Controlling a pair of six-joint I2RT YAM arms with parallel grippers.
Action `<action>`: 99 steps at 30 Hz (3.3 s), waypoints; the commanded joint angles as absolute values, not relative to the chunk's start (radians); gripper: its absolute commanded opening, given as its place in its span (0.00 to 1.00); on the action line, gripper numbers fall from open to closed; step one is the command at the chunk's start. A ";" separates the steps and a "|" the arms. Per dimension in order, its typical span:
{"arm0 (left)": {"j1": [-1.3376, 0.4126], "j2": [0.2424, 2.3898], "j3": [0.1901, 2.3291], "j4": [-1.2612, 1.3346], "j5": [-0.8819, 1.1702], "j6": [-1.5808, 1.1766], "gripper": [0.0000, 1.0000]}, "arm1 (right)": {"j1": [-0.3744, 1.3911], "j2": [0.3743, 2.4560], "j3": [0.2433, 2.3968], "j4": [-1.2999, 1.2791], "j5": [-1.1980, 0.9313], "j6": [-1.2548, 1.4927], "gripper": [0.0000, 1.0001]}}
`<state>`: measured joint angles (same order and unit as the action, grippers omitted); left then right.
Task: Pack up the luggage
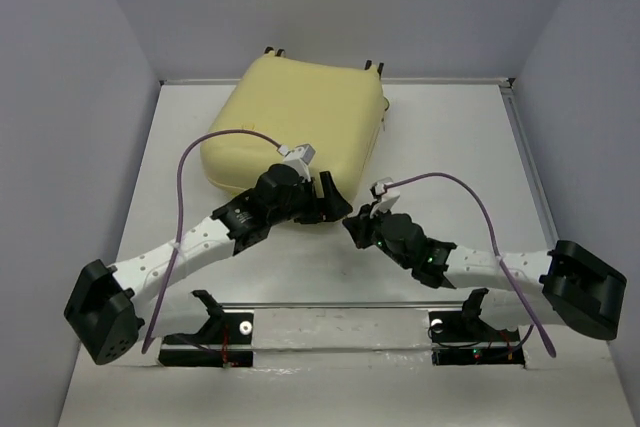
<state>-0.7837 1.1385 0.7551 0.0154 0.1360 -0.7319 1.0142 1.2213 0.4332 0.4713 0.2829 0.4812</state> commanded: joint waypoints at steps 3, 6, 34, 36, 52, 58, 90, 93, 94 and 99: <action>-0.785 1.379 1.001 0.407 0.020 -0.669 0.89 | 1.218 1.221 0.414 0.580 0.047 0.635 0.07; -0.784 1.419 1.051 0.391 0.003 -0.649 0.89 | 1.245 1.187 0.433 0.595 0.038 0.615 0.07; -0.792 0.971 0.365 0.458 -0.299 -0.962 0.83 | 0.376 1.046 0.522 0.161 -0.110 0.542 0.45; -0.792 1.053 0.388 0.506 -0.322 -0.974 0.84 | 0.344 1.061 0.525 0.205 -0.130 0.490 0.46; -0.792 1.304 0.453 0.723 -0.327 -1.029 0.84 | 0.150 1.305 0.514 0.592 -0.598 0.221 0.46; -0.793 1.296 0.477 0.678 -0.301 -1.002 0.82 | 0.097 1.405 0.528 0.704 -0.709 0.186 0.47; -0.865 1.390 0.727 0.606 -0.233 -0.798 0.77 | 0.097 1.628 0.542 1.170 -0.881 0.443 0.07; -0.865 1.428 0.776 0.591 -0.227 -0.778 0.77 | 0.097 1.612 0.520 1.183 -0.861 0.459 0.07; -0.865 1.437 0.790 0.586 -0.230 -0.770 0.77 | 0.097 1.589 0.512 1.169 -0.853 0.459 0.07; -0.856 1.483 0.877 0.554 -0.262 -0.718 0.77 | 0.210 1.430 0.469 0.815 -0.691 0.353 0.07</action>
<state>-0.8658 1.4631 0.7834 0.5236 -0.2127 -0.7956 0.0986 1.5887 0.4835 0.9474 -0.8291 0.4316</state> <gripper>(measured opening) 0.774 0.075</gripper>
